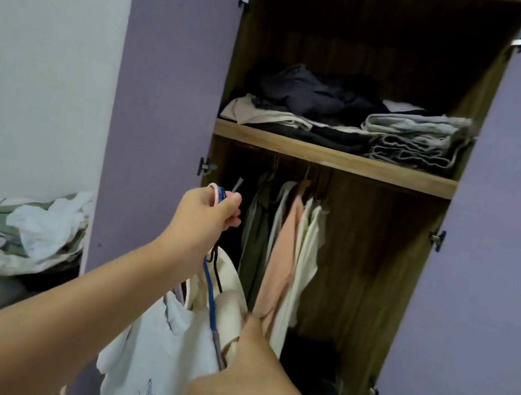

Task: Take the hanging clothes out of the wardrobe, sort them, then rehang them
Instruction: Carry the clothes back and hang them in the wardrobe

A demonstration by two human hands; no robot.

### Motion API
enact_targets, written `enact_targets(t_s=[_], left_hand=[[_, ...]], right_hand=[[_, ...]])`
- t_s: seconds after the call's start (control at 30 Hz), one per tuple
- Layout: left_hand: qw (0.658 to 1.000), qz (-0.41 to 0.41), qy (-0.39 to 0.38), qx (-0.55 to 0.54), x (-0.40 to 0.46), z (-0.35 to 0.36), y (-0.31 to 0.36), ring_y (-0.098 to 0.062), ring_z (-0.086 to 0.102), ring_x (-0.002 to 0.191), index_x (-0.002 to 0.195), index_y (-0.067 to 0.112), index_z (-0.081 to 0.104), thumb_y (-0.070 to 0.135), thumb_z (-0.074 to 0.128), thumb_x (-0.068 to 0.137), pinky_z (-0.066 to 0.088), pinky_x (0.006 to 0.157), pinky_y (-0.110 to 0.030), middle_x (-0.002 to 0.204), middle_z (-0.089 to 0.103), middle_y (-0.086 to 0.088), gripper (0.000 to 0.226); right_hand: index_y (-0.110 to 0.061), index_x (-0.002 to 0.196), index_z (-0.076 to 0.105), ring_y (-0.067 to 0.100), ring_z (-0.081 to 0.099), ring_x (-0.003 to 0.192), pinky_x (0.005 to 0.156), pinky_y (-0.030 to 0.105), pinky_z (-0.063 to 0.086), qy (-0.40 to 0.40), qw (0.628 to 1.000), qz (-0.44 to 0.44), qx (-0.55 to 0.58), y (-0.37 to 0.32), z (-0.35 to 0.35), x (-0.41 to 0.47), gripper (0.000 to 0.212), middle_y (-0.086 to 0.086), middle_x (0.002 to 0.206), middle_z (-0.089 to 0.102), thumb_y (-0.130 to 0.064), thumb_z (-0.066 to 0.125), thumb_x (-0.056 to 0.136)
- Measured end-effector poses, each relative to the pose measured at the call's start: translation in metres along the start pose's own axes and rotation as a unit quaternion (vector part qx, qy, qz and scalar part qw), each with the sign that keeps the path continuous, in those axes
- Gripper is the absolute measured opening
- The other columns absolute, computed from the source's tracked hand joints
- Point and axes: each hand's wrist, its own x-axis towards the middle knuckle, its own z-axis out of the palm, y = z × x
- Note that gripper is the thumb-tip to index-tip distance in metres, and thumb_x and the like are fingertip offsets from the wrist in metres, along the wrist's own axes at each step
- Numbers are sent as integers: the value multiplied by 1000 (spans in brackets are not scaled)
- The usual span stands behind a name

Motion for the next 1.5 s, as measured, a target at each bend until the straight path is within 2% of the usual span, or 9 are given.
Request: enact_targets(t_s=[0.13,0.33,0.5,0.6,0.77,0.9,1.1,1.27,1.5], left_hand=[[997,-15,-69,-38,4,57,-11,-9,55,65,77,11,58,11,50,95,50,64,-13,70,55,-1,20],[981,2,-192,-21,31,131,-25,-8,60,72,93,3,61,8,51,94,51,69,-12,77,62,-3,11],[961,16,-275,14,67,170,-41,-4,55,102,127,13,53,18,54,93,39,84,-19,110,60,7,34],[948,-3,-300,104,91,183,-57,-6,53,93,136,13,39,31,55,92,42,72,-19,106,52,8,50],[898,-46,-387,205,133,193,-92,-15,58,87,108,11,58,50,59,84,45,68,-25,95,60,-3,46],[885,-146,-435,76,164,201,-113,-21,62,96,105,7,63,31,68,82,50,85,-32,102,67,-9,33],[884,-218,-410,-63,192,236,-150,-16,61,72,71,11,61,14,65,85,48,73,-27,75,65,-6,15],[880,-271,-360,-151,213,275,-164,-21,64,70,98,-2,65,1,61,85,53,63,-27,81,66,-13,14],[890,-269,-326,-171,259,339,-191,-20,67,57,100,-1,63,3,60,86,52,47,-25,76,66,-15,15]], right_hand=[[-5,112,57,17,59,98,79,23,44,23,996,44,80,40,-28,3,68,5,105,59,-27,58,48],[-11,114,48,8,50,82,62,15,38,155,971,37,180,69,-75,14,33,1,95,51,-2,52,83],[-10,125,43,9,47,71,54,18,36,221,951,59,206,76,-108,44,41,2,89,49,-3,50,85],[-14,103,38,4,37,50,36,10,29,256,943,62,204,67,-126,67,23,-1,70,38,-3,50,86],[-20,73,34,3,30,26,32,11,23,303,928,43,211,56,-142,121,27,-1,60,31,-1,53,79],[-23,71,30,1,33,25,32,10,24,327,925,56,184,59,-152,158,38,-1,59,33,8,48,84],[-20,74,39,1,35,30,35,11,26,335,927,53,161,76,-180,200,30,1,60,37,7,48,82],[-14,80,58,1,51,48,44,11,37,317,932,-12,177,92,-215,227,21,-8,55,55,6,51,81],[-17,111,63,19,68,96,89,34,53,225,932,-7,284,137,-279,269,35,6,100,72,-6,66,78]])
